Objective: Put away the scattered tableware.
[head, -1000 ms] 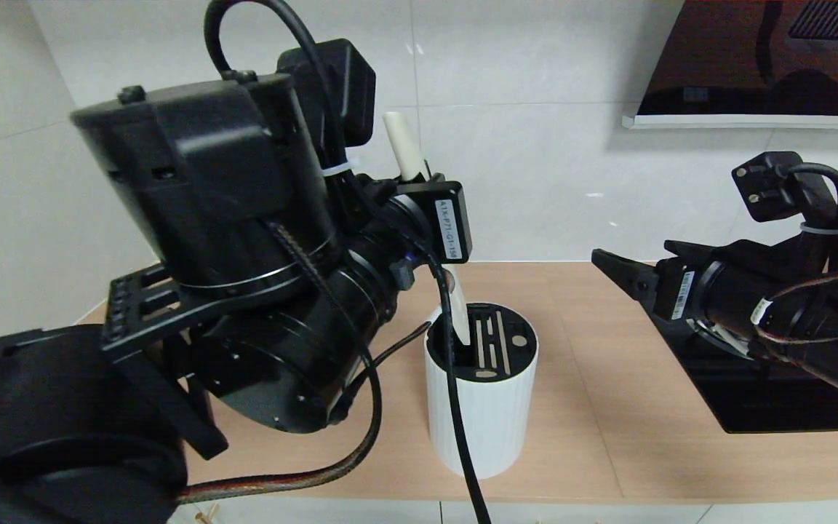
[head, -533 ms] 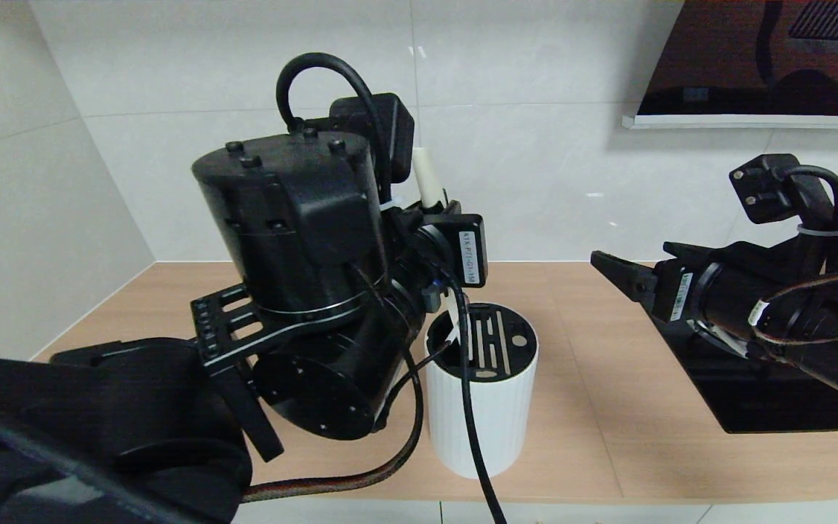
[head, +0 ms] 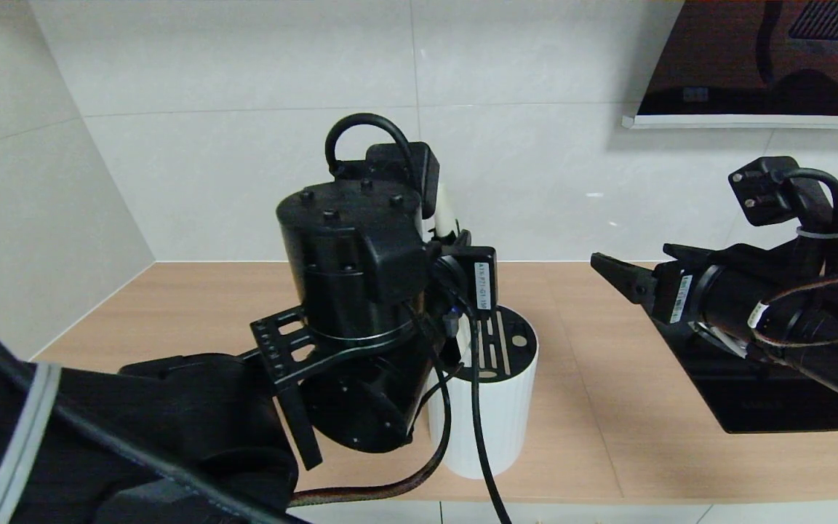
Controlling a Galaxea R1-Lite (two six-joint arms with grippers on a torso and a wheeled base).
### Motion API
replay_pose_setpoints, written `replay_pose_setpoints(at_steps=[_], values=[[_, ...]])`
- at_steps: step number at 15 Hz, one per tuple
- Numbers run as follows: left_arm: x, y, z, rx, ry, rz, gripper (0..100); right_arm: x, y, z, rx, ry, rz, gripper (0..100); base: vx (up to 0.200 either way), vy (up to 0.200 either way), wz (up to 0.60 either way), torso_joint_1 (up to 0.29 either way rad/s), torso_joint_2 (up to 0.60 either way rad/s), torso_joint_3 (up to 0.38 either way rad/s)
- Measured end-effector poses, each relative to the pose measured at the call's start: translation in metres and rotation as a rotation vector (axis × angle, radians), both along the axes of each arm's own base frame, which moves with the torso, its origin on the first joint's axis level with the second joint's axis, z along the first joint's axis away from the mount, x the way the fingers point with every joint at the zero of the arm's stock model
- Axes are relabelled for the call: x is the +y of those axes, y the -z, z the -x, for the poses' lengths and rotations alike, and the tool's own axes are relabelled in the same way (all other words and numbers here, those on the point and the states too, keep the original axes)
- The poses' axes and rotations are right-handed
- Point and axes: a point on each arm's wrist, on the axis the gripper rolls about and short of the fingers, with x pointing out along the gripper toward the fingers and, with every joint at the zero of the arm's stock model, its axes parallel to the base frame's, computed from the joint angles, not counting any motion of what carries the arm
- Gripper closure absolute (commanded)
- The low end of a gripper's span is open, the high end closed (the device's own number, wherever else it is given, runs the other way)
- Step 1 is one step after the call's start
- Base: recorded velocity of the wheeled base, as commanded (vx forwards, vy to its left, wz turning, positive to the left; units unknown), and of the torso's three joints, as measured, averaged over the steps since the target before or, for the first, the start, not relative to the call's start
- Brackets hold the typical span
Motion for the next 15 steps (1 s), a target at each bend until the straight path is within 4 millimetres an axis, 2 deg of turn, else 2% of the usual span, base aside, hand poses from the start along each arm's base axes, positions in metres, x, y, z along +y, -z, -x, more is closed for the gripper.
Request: replay_pose_setpoints(at_steps=[13,15], values=[[-0.017,0.067,-0.014,0.131,-0.006,-0.095,100,0.0,0.001,0.0,0.003,0.0,0.002,0,0.0,0.0,0.0,0.0,0.0,0.0],[-0.018,0.071,-0.015,0.137,-0.008,-0.102,100,0.0,0.001,0.0,0.003,0.0,0.002,0,0.0,0.0,0.0,0.0,0.0,0.0]])
